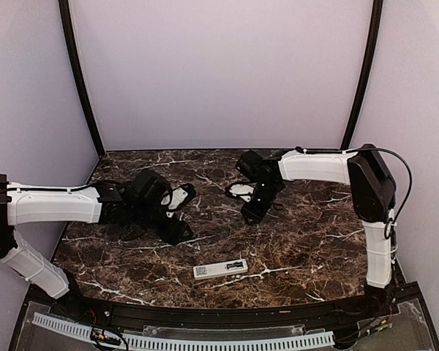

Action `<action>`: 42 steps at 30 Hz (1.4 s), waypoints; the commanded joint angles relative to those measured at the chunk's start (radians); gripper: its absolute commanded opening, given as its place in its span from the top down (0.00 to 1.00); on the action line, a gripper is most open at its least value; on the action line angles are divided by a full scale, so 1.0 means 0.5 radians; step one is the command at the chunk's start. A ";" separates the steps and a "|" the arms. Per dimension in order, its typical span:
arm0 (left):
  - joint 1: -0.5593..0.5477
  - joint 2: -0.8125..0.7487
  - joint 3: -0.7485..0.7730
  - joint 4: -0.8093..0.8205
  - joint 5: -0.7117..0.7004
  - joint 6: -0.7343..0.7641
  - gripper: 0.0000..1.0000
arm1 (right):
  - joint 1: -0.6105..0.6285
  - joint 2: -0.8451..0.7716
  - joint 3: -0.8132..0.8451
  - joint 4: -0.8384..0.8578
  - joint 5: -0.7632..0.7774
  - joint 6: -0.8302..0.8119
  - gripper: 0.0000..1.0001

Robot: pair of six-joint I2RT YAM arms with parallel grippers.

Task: Load the batteries into the remote control
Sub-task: Move the right arm with the battery cover to the center of the board.

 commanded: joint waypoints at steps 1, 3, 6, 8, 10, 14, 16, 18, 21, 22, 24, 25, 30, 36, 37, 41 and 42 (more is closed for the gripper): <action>0.010 0.007 0.026 -0.026 0.039 0.026 0.34 | -0.023 0.094 0.041 0.018 0.014 -0.091 0.59; 0.012 0.007 0.021 -0.014 0.042 0.026 0.34 | -0.034 0.107 0.031 0.035 0.015 -0.082 0.65; 0.010 0.015 0.024 -0.014 0.047 0.026 0.34 | -0.046 0.107 0.013 0.059 -0.022 -0.060 0.71; 0.010 0.021 0.026 -0.018 0.046 0.029 0.35 | -0.047 0.106 0.000 0.065 -0.060 -0.048 0.75; 0.010 0.025 0.026 -0.024 0.043 0.029 0.35 | -0.046 0.105 -0.032 0.069 -0.081 -0.041 0.79; 0.010 0.020 0.027 -0.030 0.037 0.032 0.35 | -0.042 0.086 -0.103 0.028 -0.136 -0.037 0.88; 0.011 0.015 0.029 -0.034 0.032 0.038 0.35 | -0.031 0.060 -0.146 -0.014 -0.178 -0.029 0.93; 0.010 0.010 0.032 -0.034 0.030 0.043 0.35 | -0.001 0.016 -0.209 -0.046 -0.201 -0.015 0.97; 0.010 0.012 0.034 -0.036 0.032 0.043 0.35 | 0.055 -0.062 -0.291 -0.099 -0.247 0.025 0.99; 0.010 0.015 0.035 -0.037 0.034 0.044 0.35 | 0.079 -0.087 -0.313 -0.115 -0.263 0.042 0.99; 0.010 0.016 0.037 -0.037 0.038 0.043 0.35 | 0.131 -0.140 -0.357 -0.137 -0.296 0.079 0.99; 0.010 0.018 0.037 -0.036 0.039 0.042 0.35 | 0.158 -0.163 -0.377 -0.143 -0.319 0.093 0.99; 0.012 0.033 0.038 -0.028 0.062 0.044 0.35 | 0.246 -0.249 -0.466 -0.148 -0.397 0.186 0.94; 0.008 0.057 0.045 0.013 0.152 0.085 0.39 | 0.208 -0.492 -0.517 0.065 -0.534 0.396 0.78; 0.008 0.058 0.048 0.036 0.174 0.096 0.41 | 0.180 -0.541 -0.533 0.125 -0.574 0.446 0.77; -0.022 0.109 0.125 0.142 0.278 0.146 0.55 | -0.003 -0.695 -0.669 0.372 -0.591 0.733 0.80; -0.060 0.129 0.150 0.158 0.288 0.164 0.59 | -0.046 -0.713 -0.726 0.417 -0.572 0.800 0.80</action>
